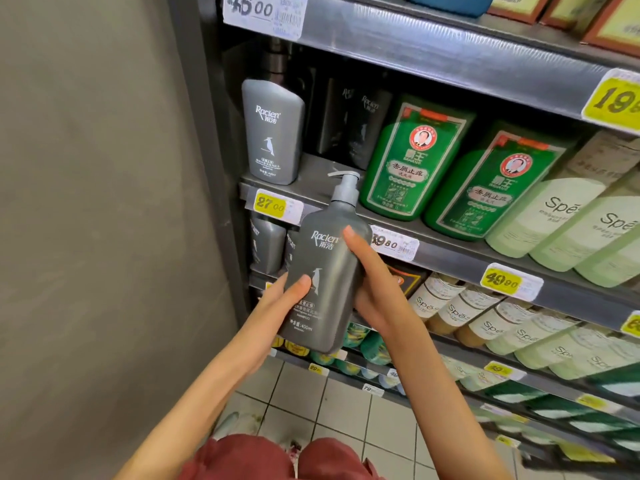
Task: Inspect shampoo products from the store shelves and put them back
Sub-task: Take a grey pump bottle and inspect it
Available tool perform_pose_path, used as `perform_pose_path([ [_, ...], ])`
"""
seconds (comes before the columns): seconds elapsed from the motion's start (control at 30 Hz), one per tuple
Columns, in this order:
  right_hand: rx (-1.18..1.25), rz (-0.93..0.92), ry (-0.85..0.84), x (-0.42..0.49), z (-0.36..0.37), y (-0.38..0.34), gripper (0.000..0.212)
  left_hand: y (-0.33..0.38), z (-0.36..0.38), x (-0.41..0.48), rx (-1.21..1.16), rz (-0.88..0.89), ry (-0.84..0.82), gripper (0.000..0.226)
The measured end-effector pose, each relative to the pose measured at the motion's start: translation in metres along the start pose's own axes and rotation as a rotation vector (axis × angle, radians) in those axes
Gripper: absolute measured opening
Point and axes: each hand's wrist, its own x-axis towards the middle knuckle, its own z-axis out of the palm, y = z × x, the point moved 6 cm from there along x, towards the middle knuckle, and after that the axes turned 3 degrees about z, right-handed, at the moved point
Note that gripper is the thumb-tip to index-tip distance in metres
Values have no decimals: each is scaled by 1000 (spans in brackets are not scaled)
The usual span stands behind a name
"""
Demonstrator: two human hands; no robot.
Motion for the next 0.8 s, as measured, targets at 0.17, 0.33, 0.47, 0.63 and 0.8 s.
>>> perform_pose_path([
  [0.17,156,-28,9,1,-2,3,42,-11,0,-2,-187,-136,-48,34],
  [0.33,113,-49,84,0,1,7,45,-11,-6,7,164,-198,66,45],
  [0.47,-84,-138,191,6,3,-7,45,14,5,-8,620,98,40,72],
  [0.63,-336,-140,402,11,3,-10,42,8,6,-9,716,162,156,44],
  [0.8,-286,-42,212,2,-7,-8,40,3,1,-17,258,15,-76,41],
])
